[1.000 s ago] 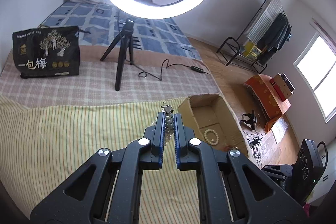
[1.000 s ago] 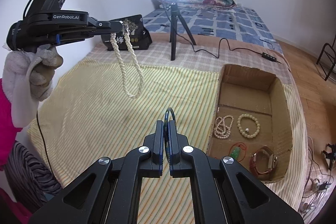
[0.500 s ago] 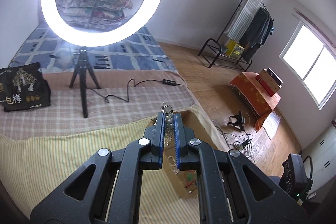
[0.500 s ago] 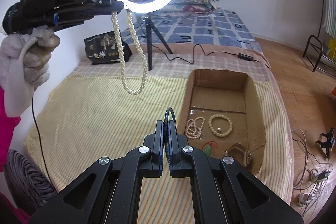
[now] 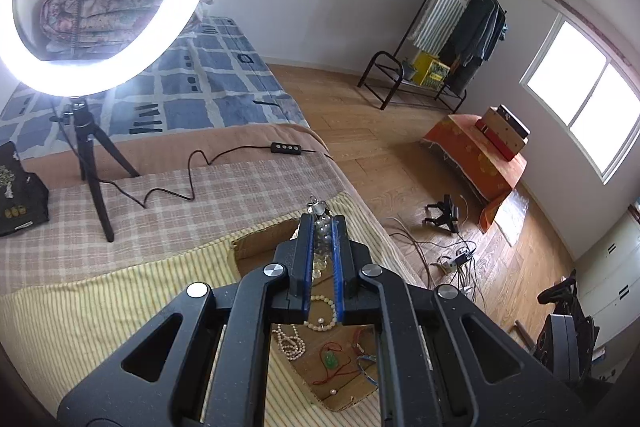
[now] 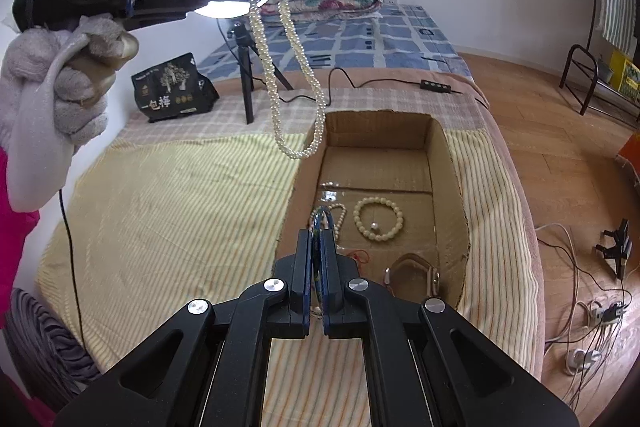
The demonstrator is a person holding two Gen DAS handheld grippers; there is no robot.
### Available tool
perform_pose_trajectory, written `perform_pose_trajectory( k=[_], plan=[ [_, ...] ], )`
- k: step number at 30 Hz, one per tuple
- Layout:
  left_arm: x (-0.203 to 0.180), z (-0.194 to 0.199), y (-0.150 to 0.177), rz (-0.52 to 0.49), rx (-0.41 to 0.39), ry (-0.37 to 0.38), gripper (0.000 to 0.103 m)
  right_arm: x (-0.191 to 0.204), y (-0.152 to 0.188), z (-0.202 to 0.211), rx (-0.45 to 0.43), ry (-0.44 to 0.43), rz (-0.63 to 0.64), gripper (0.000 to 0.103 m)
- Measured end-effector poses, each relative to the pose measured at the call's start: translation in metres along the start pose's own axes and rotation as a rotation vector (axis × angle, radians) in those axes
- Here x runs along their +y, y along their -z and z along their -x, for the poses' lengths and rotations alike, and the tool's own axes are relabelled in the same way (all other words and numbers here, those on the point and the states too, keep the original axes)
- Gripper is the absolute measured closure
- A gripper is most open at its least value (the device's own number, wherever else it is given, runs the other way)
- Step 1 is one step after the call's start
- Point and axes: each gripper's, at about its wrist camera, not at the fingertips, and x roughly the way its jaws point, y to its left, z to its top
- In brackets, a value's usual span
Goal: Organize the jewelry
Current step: 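Lower the bangle and necklace into the box and open both grippers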
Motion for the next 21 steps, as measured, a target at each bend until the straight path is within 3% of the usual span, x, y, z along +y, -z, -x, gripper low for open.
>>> perform_pose_trajectory(
  k=[21],
  plan=[
    [-0.006,-0.08,0.01,-0.024,0.09,-0.079,0.097,-0.022,0.012,-0.026,0.073,0.015,-0.033,0.101]
  ],
)
